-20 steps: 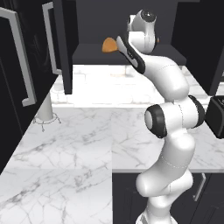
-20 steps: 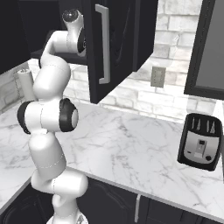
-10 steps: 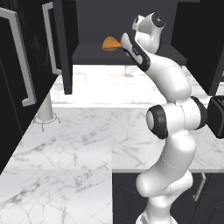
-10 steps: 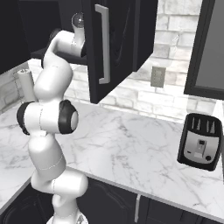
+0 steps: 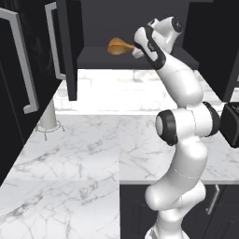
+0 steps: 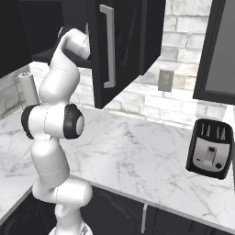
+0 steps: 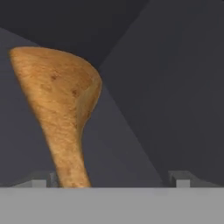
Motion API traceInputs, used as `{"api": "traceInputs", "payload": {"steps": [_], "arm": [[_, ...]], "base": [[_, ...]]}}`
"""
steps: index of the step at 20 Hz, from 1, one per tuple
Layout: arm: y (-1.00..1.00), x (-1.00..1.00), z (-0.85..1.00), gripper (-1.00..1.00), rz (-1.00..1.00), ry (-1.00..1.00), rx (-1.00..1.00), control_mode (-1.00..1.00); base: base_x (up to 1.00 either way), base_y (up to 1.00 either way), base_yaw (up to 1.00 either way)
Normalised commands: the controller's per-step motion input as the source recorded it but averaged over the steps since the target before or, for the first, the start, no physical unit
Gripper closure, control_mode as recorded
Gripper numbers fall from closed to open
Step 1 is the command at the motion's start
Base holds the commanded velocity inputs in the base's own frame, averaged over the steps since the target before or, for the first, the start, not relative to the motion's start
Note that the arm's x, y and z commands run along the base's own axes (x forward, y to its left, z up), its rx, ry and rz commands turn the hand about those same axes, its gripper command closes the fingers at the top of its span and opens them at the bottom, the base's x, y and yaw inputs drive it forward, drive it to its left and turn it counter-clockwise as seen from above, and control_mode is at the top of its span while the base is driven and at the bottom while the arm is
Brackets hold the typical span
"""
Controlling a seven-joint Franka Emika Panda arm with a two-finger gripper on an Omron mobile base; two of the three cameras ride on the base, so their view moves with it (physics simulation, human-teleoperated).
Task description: Organize the utensils by type. Pick up the wooden spoons from the counter and place them in the open cabinet. Then pick up the metallic utensils from the counter and place them in the open drawer.
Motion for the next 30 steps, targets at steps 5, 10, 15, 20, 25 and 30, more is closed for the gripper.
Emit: {"api": "traceInputs", "payload": {"steps": [5,10,15,20,25,30], "arm": [[0.07,0.0,0.04,-1.0,0.0,0.0,0.21,-1.0],[0.12,0.0,0.05,-1.0,0.0,0.0,0.13,-1.0],[0.23,-0.11,0.01,-1.0,0.0,-0.01,0.05,-1.0],[0.35,-0.3,0.02,-1.0,0.0,-0.03,0.0,-1.0],[0.21,-0.39,0.09,-1.0,0.0,-0.02,-0.08,-1.0],[0.08,-0.59,0.05,-1.0,-0.07,0.0,-0.09,-1.0]], "base": [[0.0,0.0,0.0],[0.0,0.0,0.0],[0.0,0.0,0.0],[0.0,0.0,0.0],[0.0,0.0,0.0],[0.0,0.0,0.0]]}}
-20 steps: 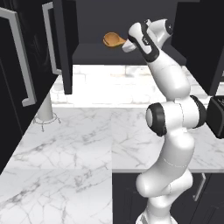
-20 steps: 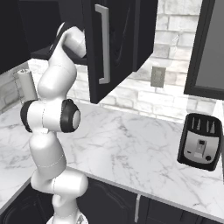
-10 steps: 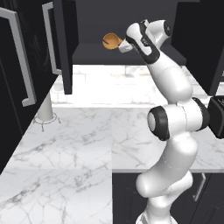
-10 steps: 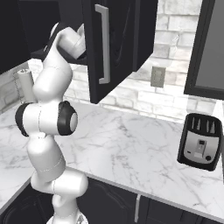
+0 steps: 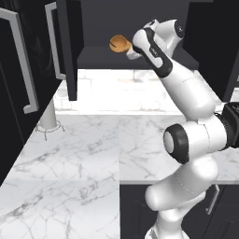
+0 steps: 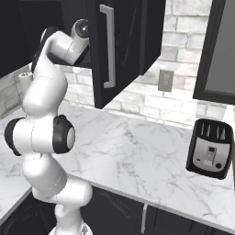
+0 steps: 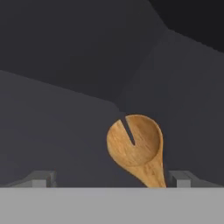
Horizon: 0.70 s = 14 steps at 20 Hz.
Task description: Organize the utensils by type. Pick up the wooden spoons from the counter and place them in the open cabinet. Then pick up the metallic utensils from the counter and place them in the open drawer.
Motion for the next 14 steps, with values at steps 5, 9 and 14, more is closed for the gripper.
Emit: {"api": "traceInputs", "payload": {"steps": [5,9,14], "arm": [[0.0,-0.76,0.05,-1.0,-0.18,0.0,0.0,-1.0],[0.0,-0.8,0.01,-1.0,-0.27,0.01,0.0,-1.0],[0.0,-0.77,0.0,-1.0,-0.29,0.03,0.0,-1.0]], "base": [[0.0,0.0,0.0],[0.0,0.0,0.0],[0.0,0.0,0.0]]}}
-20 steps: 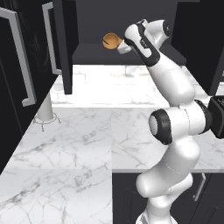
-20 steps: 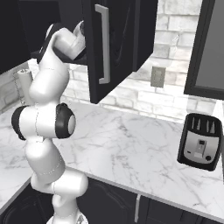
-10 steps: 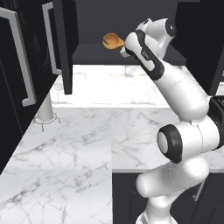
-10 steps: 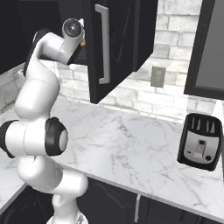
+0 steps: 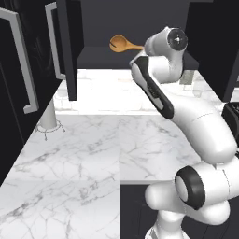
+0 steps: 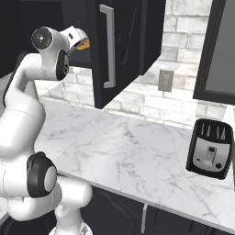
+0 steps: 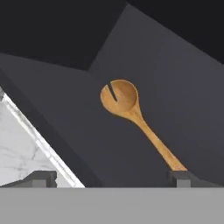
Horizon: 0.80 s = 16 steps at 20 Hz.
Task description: Organize the utensils by type. Pick up the wooden spoons from the counter and place them in the open cabinet. Then pick up the metallic utensils from the counter and place them in the open drawer.
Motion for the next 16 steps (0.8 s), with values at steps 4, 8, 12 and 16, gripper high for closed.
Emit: {"api": "traceInputs", "payload": {"steps": [4,8,12,16], "arm": [[0.0,-0.76,0.0,-1.0,-0.25,0.07,0.06,-1.0],[0.0,-0.81,0.0,-1.0,-0.26,0.09,0.14,-1.0],[0.0,-0.92,-0.03,-1.0,-0.31,0.09,0.21,-1.0],[-0.06,-0.86,-0.33,-1.0,-0.29,0.02,0.2,-1.0]], "base": [[0.0,0.0,0.0],[0.0,0.0,0.0],[0.0,0.0,0.0],[0.0,0.0,0.0]]}}
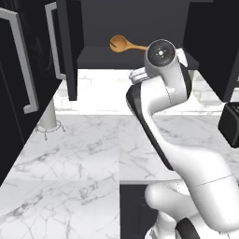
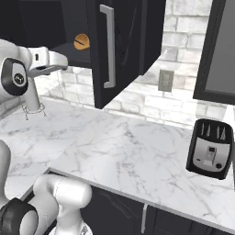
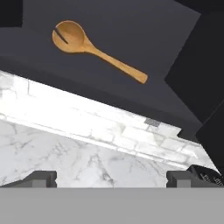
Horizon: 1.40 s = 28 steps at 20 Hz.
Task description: Organize the utensils by type. Pick up the wooden spoons from the counter and place them in the open cabinet. Then pick up the metallic utensils from the counter and place them in the open drawer.
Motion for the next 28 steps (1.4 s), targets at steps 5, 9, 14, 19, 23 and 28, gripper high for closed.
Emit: {"api": "traceInputs", "payload": {"steps": [5,9,14,19,23,28], "arm": [[-0.11,-0.97,-0.43,-1.0,-0.24,0.0,0.18,-1.0],[-0.2,-0.83,-0.53,-1.0,-0.19,0.0,0.22,-1.0],[-0.17,-0.54,-0.54,-1.0,-0.12,0.0,0.27,-1.0],[-0.17,-0.24,-0.53,-1.0,-0.01,0.06,0.22,-1.0],[-0.01,-0.15,-0.44,-1.0,0.0,0.0,0.08,-1.0],[0.0,-0.13,-0.2,-1.0,0.02,0.0,0.02,-1.0]], "base": [[0.0,0.0,0.0],[0.0,0.0,0.0],[0.0,0.0,0.0],[0.0,0.0,0.0],[0.0,0.0,0.0],[0.0,0.0,0.0]]}}
